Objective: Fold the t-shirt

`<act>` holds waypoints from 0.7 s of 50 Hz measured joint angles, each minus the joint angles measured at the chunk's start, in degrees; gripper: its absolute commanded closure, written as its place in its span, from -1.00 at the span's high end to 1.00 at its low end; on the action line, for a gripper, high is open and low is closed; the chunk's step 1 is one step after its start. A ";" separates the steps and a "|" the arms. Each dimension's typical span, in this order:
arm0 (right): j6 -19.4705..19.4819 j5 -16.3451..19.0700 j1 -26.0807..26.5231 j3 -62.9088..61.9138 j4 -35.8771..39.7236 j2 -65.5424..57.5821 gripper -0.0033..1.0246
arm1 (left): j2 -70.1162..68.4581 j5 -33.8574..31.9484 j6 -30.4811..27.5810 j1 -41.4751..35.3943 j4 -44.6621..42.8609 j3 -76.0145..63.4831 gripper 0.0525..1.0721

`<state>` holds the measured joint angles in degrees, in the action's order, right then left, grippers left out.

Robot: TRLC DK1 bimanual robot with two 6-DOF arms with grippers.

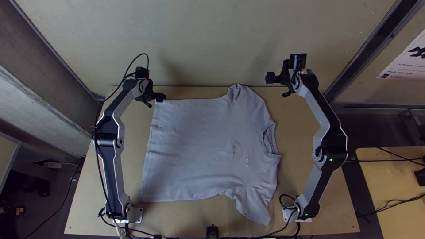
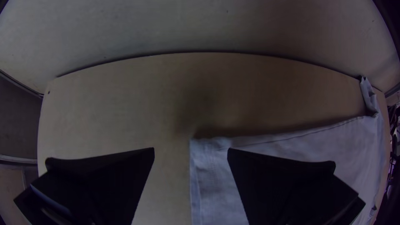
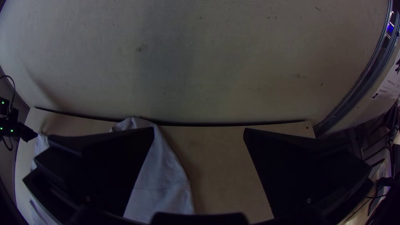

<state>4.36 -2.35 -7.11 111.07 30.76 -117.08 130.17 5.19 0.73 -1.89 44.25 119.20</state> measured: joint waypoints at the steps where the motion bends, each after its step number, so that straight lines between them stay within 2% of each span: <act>1: 0.17 -0.02 0.00 0.00 0.00 -0.04 0.92 | 0.44 0.04 0.02 -0.04 0.02 0.24 0.65; 6: 0.17 -0.02 0.00 0.00 0.02 -0.39 0.92 | 2.56 0.31 0.17 -0.09 0.04 1.44 0.65; 7: 0.20 -0.02 0.02 0.00 0.02 -0.48 0.92 | 2.80 0.31 0.22 -0.09 0.04 1.68 0.59; 9: 0.20 -0.02 0.02 0.00 0.02 -0.66 0.92 | 2.99 0.92 0.26 -0.09 0.24 2.16 0.30; 13: 0.26 -0.02 0.07 0.02 0.02 -0.96 0.92 | 3.93 1.36 0.13 -0.09 0.22 3.37 -0.49; 14: 0.35 -0.02 0.07 0.13 0.07 -1.07 0.92 | 4.20 1.25 0.13 -0.09 0.24 3.61 -0.59; 19: 0.48 -0.02 0.11 1.81 1.46 -2.12 0.92 | 4.83 1.36 -0.28 -0.37 0.26 4.39 -0.61; 22: 1.64 -0.04 0.11 4.09 4.28 -3.39 0.92 | 4.85 1.36 -0.57 -0.72 0.28 4.50 -0.96; 30: 3.91 -0.02 0.11 14.03 15.04 -9.66 0.92 | 4.85 1.51 -2.25 -1.77 0.48 4.57 -0.95; 35: 4.66 -0.02 0.11 18.78 17.86 -13.92 0.92 | 4.85 1.49 -1.70 -1.77 0.70 4.57 -0.95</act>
<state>9.02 -2.37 -7.01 129.84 48.62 -131.00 135.02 6.68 -0.97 -3.66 44.95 123.76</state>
